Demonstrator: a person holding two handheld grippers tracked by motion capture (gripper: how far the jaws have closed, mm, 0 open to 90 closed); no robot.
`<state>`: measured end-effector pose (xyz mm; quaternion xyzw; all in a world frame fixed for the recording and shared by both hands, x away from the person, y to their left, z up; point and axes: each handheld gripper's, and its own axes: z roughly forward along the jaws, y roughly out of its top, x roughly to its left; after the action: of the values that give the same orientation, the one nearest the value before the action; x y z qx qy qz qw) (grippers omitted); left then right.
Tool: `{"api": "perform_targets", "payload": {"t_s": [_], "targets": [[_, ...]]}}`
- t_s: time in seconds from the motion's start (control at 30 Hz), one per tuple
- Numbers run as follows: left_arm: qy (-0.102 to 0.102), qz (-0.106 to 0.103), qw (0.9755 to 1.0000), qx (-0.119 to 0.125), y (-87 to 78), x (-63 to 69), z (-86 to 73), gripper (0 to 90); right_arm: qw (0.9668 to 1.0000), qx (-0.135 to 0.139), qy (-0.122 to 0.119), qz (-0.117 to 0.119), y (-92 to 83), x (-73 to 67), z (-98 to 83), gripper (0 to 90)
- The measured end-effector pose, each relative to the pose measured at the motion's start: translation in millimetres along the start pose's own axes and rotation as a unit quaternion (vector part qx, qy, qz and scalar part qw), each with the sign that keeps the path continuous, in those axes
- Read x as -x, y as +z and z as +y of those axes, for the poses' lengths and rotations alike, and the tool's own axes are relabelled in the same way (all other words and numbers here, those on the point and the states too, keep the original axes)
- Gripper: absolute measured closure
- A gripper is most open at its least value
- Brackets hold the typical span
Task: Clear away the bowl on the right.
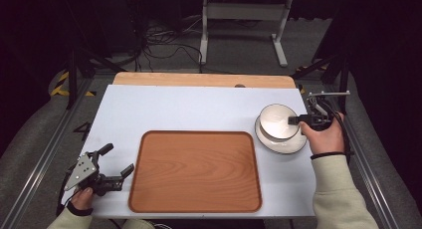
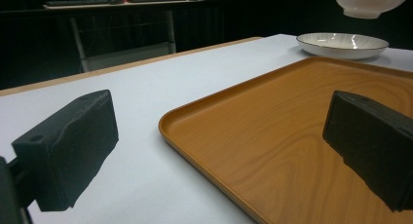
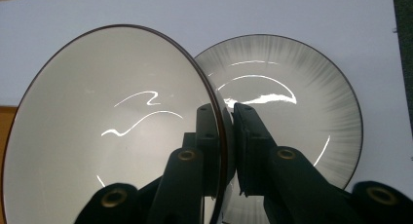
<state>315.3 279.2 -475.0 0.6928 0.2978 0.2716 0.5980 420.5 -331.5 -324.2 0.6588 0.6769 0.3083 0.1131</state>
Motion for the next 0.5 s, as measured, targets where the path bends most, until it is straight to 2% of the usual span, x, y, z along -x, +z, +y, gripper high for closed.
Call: {"api": "perform_targets", "payload": {"t_s": [0.23,0.5], "targets": [[0.0,0.001,1.0,0.0,0.0,-0.1,0.0,0.2,0.9999,-0.007,-0.007,0.011,1.7,-12.8,-1.7,81.8],[0.0,0.0,1.0,0.0,-0.1,-0.1,0.0,0.2,0.9988,-0.019,-0.028,0.037,5.0,-40.4,-5.6,81.7]]}}
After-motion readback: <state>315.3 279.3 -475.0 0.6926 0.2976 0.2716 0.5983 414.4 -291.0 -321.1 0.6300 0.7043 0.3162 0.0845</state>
